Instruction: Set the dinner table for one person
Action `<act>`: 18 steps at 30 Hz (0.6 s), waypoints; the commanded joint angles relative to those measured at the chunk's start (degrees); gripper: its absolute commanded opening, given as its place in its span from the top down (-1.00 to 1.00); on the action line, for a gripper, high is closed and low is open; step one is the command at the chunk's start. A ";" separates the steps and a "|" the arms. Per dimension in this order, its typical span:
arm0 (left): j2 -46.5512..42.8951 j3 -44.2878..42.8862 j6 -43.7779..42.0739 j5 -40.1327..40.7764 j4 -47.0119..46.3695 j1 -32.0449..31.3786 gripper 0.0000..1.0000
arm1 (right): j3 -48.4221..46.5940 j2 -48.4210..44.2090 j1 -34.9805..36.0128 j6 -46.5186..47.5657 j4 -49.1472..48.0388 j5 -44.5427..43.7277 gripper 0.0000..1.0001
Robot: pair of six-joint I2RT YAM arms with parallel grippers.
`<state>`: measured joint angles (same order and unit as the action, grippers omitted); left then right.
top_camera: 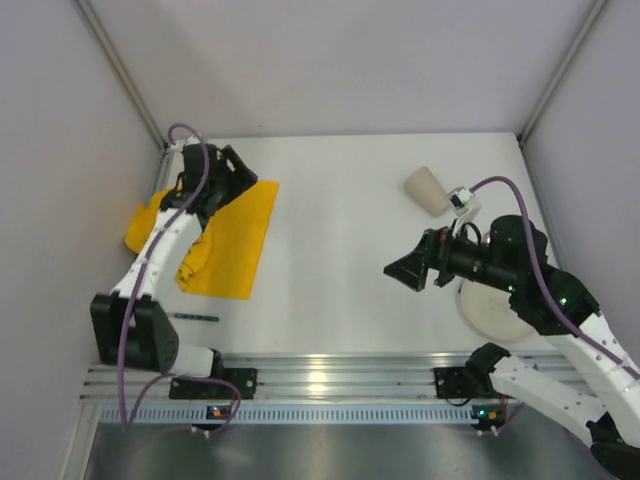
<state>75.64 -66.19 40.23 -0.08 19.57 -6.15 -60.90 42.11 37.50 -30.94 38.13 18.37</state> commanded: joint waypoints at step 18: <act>32.64 -12.12 -12.71 22.05 21.21 -13.54 -0.54 | -6.59 -2.56 0.47 3.43 13.55 -11.78 -1.00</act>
<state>105.73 -76.95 30.15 19.62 41.43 -19.99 -64.79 39.77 37.50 -28.49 49.50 9.26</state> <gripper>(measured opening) 0.768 0.996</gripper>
